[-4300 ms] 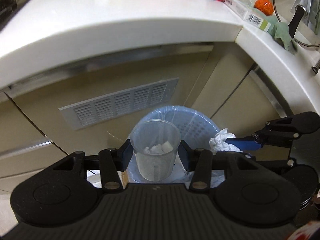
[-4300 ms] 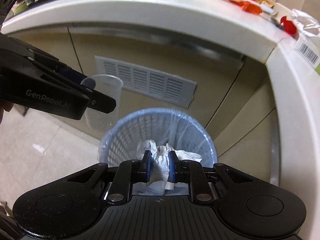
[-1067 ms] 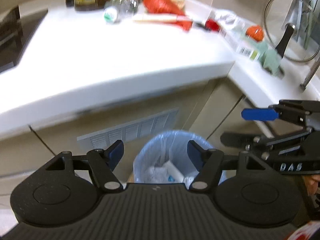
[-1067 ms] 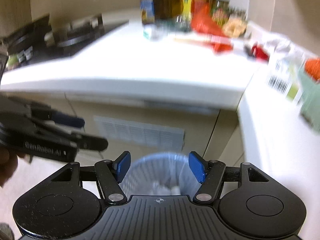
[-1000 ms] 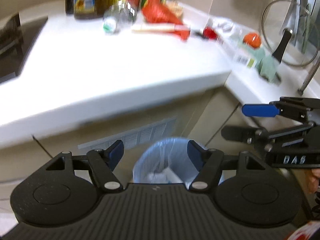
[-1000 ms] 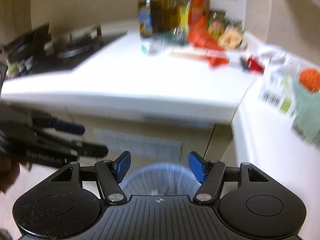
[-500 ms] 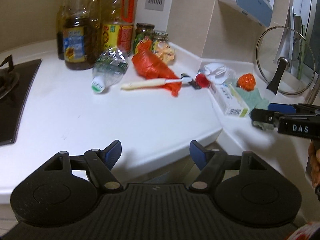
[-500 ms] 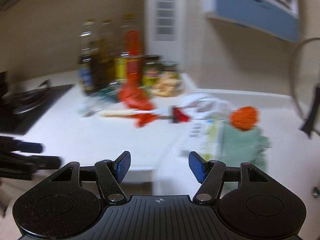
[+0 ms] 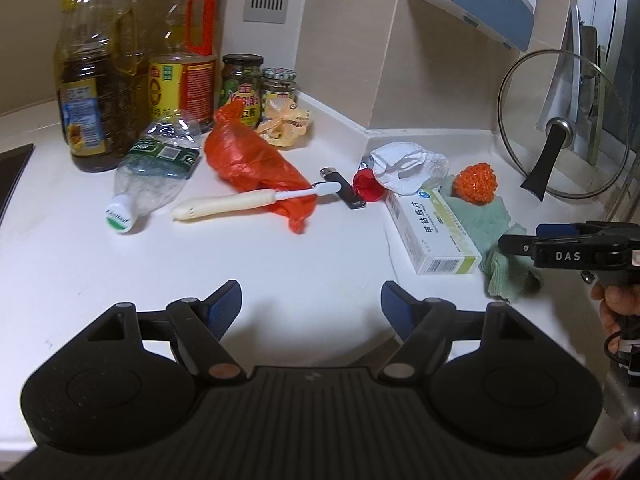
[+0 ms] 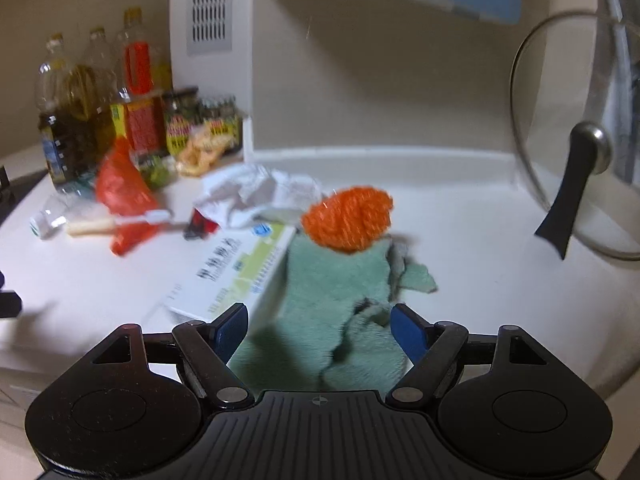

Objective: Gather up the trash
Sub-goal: 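Raise both tools back toward the counter, then grasp the green cloth with the right gripper while the left grasps the orange scrubber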

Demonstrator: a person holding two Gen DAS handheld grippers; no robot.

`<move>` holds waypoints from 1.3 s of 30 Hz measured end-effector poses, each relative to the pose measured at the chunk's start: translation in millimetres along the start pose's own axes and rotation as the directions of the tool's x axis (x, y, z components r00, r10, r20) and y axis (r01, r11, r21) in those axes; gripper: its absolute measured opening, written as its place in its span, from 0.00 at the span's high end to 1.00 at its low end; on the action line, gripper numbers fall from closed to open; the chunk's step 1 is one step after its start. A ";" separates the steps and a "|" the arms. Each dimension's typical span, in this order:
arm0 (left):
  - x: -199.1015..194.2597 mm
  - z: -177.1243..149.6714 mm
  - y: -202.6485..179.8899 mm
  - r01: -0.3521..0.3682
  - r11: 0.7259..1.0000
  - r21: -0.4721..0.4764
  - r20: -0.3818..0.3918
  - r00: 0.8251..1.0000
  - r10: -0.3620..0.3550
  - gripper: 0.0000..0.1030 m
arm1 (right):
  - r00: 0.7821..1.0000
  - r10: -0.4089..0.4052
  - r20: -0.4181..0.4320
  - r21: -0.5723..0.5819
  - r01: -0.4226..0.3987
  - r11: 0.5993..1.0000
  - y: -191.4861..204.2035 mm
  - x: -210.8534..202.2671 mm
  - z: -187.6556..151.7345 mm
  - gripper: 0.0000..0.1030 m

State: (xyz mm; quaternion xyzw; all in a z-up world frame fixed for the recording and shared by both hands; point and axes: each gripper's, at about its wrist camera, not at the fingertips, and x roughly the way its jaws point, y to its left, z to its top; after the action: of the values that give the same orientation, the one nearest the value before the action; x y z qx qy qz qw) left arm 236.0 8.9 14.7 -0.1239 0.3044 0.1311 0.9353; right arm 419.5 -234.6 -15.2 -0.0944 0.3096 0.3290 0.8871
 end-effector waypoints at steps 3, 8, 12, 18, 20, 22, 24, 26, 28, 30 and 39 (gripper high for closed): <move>9.4 5.2 -6.0 -0.011 1.000 0.008 -0.012 1.000 0.011 0.27 | 0.999 0.033 -0.026 -0.010 -0.033 0.999 -8.4 15.0 -0.8 0.24; 21.9 10.3 -14.6 -0.017 1.000 0.025 -0.032 0.999 0.018 0.27 | 0.997 0.065 -0.046 0.011 -0.065 0.998 -15.8 28.1 -3.4 0.47; 26.8 11.9 -19.4 -0.011 0.999 0.040 -0.043 0.999 0.013 0.27 | 0.999 0.037 -0.017 -0.016 -0.037 0.999 -9.1 20.5 -3.1 0.84; 29.4 13.5 -28.1 0.021 0.998 0.062 -0.042 0.999 -0.019 0.27 | 0.998 0.058 0.030 0.021 -0.059 0.998 -7.6 -12.7 -1.0 0.89; 29.5 12.3 -30.4 0.034 0.997 0.065 -0.040 0.999 -0.032 0.27 | 0.996 0.075 0.053 0.015 -0.076 0.997 -3.9 -30.5 -1.3 0.89; 29.5 10.7 -31.8 0.049 0.997 0.064 -0.039 0.998 -0.047 0.27 | 0.994 0.080 0.077 0.006 -0.081 0.997 0.2 -47.8 -2.7 0.89; 28.4 9.2 -33.5 0.064 0.996 0.067 -0.037 0.997 -0.061 0.27 | 0.992 0.079 0.101 0.001 -0.079 0.997 4.8 -62.9 -4.0 0.89; 25.9 8.4 -34.9 0.077 0.994 0.072 -0.032 0.997 -0.075 0.27 | 0.990 0.071 0.125 0.000 -0.072 0.997 8.8 -76.3 -6.0 0.89; 23.7 8.5 -36.0 0.087 0.993 0.080 -0.028 0.996 -0.085 0.27 | 0.986 0.060 0.153 0.000 -0.060 0.998 12.3 -89.8 -7.3 0.89; 22.1 9.3 -36.8 0.096 0.992 0.084 -0.025 0.995 -0.094 0.27 | 0.983 0.053 0.178 -0.002 -0.054 0.999 15.3 -101.2 -7.5 0.89; 30.0 12.3 -49.7 0.124 0.987 0.099 -0.037 0.992 -0.121 0.27 | 0.996 0.015 0.085 0.006 -0.015 1.000 3.5 -58.0 -25.1 0.87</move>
State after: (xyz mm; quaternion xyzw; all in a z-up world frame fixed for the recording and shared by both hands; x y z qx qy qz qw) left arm 281.9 -28.7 13.9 -0.0968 0.3169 0.0560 0.9418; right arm 370.7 -271.8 0.6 -0.0750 0.2737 0.3383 0.8972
